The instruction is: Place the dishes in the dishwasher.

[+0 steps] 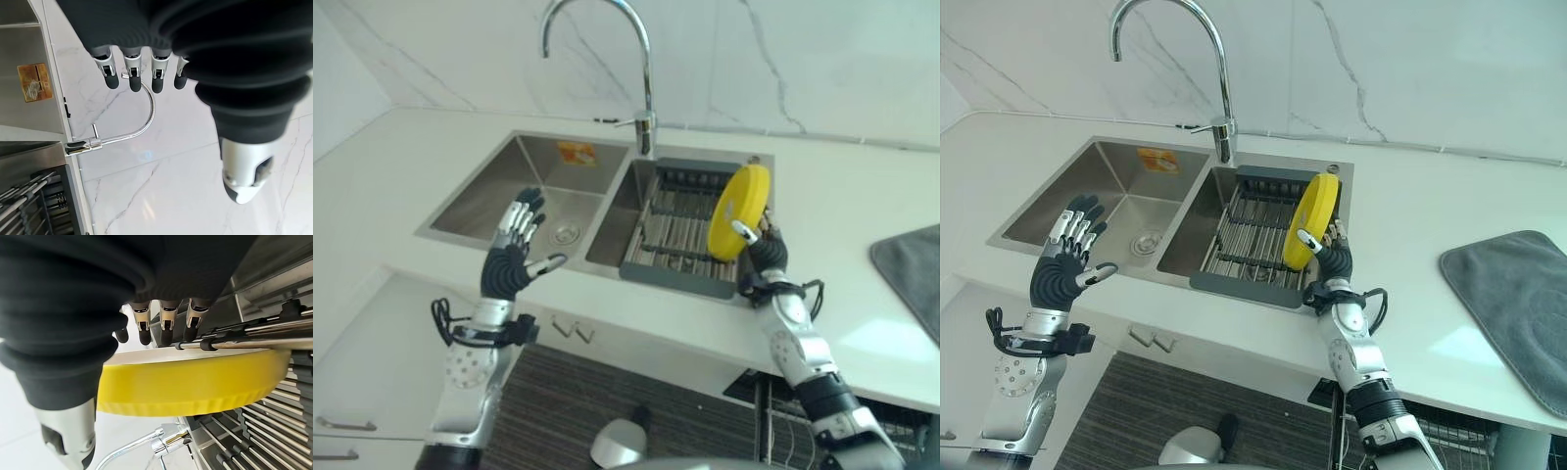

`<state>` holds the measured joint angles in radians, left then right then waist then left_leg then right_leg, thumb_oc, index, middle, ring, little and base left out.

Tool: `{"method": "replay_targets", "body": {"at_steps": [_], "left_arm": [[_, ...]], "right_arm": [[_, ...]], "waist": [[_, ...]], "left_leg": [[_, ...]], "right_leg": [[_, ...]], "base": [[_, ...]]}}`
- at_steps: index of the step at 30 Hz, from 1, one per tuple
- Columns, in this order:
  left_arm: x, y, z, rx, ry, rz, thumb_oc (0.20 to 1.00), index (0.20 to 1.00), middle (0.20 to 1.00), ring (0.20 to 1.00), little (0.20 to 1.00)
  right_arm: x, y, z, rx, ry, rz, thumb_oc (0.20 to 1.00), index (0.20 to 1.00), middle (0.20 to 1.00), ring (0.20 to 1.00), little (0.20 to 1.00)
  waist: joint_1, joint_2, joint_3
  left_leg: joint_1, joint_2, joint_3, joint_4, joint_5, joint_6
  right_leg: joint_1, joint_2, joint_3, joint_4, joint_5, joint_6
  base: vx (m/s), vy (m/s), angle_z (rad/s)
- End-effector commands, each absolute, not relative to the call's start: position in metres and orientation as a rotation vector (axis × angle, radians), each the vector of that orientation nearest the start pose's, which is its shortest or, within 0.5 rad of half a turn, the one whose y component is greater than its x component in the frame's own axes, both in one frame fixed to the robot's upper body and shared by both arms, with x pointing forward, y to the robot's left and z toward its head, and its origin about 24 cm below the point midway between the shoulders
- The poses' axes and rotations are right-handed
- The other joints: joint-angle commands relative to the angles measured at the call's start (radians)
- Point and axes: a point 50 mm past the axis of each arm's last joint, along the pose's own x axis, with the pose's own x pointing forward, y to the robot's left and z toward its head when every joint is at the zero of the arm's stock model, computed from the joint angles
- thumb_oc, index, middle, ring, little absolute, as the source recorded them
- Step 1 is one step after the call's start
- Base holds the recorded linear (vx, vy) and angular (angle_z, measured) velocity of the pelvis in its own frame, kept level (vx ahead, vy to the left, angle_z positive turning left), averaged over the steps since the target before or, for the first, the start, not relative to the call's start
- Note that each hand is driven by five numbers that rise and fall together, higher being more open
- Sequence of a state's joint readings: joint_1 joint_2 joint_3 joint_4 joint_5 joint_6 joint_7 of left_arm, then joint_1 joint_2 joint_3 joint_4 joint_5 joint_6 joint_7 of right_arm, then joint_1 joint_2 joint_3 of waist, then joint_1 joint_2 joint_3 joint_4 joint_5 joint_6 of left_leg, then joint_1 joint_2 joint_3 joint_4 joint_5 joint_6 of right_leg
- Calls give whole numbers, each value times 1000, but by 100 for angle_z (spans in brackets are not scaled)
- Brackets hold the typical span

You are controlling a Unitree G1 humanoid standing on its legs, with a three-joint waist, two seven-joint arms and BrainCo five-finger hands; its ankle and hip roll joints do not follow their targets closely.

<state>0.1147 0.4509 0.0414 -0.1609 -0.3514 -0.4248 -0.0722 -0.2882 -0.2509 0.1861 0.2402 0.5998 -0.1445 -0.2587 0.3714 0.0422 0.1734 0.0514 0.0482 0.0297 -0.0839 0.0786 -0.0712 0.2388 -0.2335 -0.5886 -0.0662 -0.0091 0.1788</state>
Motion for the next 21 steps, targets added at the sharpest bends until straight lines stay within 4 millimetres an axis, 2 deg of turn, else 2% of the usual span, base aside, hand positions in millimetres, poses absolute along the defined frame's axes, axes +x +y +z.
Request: {"method": "replay_targets", "body": {"at_steps": [1,21], "left_arm": [[220,232,133,158,-550,-115,1000,1000,1000,1000,1000],[225,233,129,158,-501,-121,1000,1000,1000,1000,1000]], "right_arm": [[320,-159,94,290,-164,-76,1000,1000,1000,1000,1000],[338,-167,106,250,-138,-169,1000,1000,1000,1000,1000]], "waist": [[32,9,-52],[61,18,-48]], "left_leg": [[-102,35,45,3,4,6],[-119,30,41,5,16,7]], "right_leg": [[40,-37,-45,166,-128,-24],[50,-44,-78,178,-134,-29]], "base": [[7,10,4],[3,5,3]]}}
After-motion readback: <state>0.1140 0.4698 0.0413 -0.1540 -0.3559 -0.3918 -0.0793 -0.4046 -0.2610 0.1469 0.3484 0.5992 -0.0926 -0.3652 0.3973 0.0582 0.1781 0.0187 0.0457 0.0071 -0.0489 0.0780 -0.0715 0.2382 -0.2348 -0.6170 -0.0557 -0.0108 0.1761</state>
